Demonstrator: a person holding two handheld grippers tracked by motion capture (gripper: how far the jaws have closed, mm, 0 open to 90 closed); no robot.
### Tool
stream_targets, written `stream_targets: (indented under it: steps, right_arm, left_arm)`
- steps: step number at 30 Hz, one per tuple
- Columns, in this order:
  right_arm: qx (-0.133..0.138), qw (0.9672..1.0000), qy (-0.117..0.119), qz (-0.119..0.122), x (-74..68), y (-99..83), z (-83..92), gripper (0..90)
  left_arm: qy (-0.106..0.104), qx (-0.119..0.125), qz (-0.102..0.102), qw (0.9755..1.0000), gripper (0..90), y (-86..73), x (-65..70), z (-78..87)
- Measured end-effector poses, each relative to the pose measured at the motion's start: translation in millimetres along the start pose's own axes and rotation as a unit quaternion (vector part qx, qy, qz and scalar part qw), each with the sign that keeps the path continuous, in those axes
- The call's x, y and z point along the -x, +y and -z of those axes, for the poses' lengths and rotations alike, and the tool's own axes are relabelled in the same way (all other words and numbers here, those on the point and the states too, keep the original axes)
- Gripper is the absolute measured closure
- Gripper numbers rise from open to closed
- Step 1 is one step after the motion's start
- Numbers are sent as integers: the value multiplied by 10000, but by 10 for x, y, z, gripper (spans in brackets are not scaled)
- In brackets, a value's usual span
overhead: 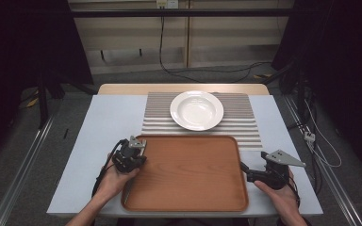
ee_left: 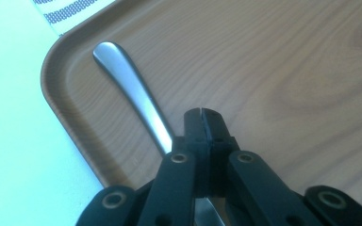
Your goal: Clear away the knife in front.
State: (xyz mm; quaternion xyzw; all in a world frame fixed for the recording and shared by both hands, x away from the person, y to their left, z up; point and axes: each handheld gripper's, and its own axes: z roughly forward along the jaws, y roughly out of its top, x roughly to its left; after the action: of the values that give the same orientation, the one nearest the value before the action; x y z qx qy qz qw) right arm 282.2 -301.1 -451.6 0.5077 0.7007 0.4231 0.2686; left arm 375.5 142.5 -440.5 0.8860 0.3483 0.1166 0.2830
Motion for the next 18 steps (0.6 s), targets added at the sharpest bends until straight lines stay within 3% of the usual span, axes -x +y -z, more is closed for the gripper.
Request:
stream_targets:
  steps: [18]
  right_arm:
    - [-39,10000,-9,11,-17,4,-26,86]
  left_arm:
    - [-50,36,131,9999,900,-68,-103,37]
